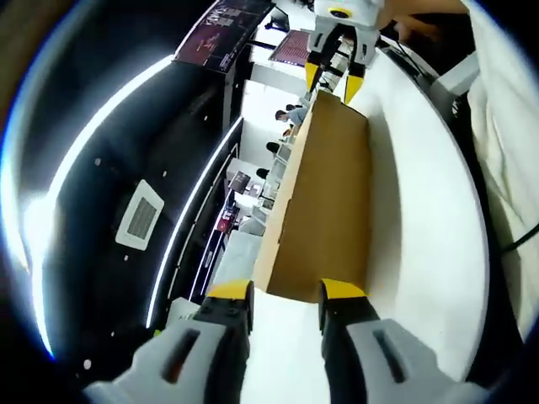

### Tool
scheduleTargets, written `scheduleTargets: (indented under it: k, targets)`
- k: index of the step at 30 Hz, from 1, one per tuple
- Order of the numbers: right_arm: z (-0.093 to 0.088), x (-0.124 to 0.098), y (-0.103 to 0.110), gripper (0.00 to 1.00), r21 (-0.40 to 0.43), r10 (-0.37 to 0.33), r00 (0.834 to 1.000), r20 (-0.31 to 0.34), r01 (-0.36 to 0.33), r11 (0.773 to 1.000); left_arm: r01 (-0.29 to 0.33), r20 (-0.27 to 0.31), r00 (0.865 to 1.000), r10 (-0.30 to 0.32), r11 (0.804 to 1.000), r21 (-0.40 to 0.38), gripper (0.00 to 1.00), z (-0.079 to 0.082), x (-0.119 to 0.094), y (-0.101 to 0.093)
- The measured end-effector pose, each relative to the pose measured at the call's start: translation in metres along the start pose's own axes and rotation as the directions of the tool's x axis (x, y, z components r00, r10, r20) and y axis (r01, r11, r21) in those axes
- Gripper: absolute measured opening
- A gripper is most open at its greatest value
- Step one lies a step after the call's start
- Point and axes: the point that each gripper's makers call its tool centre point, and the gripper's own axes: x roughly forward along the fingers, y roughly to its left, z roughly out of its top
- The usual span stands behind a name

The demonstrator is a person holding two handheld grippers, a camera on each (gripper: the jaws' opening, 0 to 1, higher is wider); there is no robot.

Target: Operate the shoe box by opening the lid, removing the specified soft item, and placing it in the target area until the item is outside and the box remains undamaged.

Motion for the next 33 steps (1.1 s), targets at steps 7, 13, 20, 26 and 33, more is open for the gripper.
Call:
scheduleTargets:
  k: [7,13,20,26,33]
  targets:
    - [-0.003,0.003,-0.002,0.31,-0.033,-0.007,0.999,-0.035,0.006,0.999,-0.007,-0.008,1.000,0.007,1.000,0.023,0.31,0.000,0.005,-0.002]
    - [-0.012,0.004,0.001,0.31,-0.061,0.001,0.998,-0.061,-0.005,0.998,0.003,-0.017,1.000,-0.002,0.999,0.054,0.31,-0.001,0.007,-0.007]
    - [-0.015,0.005,0.000,0.30,-0.084,-0.002,0.997,-0.073,-0.004,0.996,0.003,-0.033,0.999,-0.001,0.999,0.051,0.31,-0.003,0.006,-0.007]
    - [-0.016,0.007,-0.001,0.30,-0.107,-0.003,0.997,-0.077,-0.005,0.994,-0.002,-0.059,0.998,0.006,0.999,0.053,0.31,-0.008,0.009,-0.007]
    - [-0.017,0.008,-0.001,0.29,-0.113,-0.005,0.997,-0.081,-0.004,0.994,-0.003,-0.071,0.997,0.008,0.998,0.068,0.32,-0.007,0.008,-0.006]
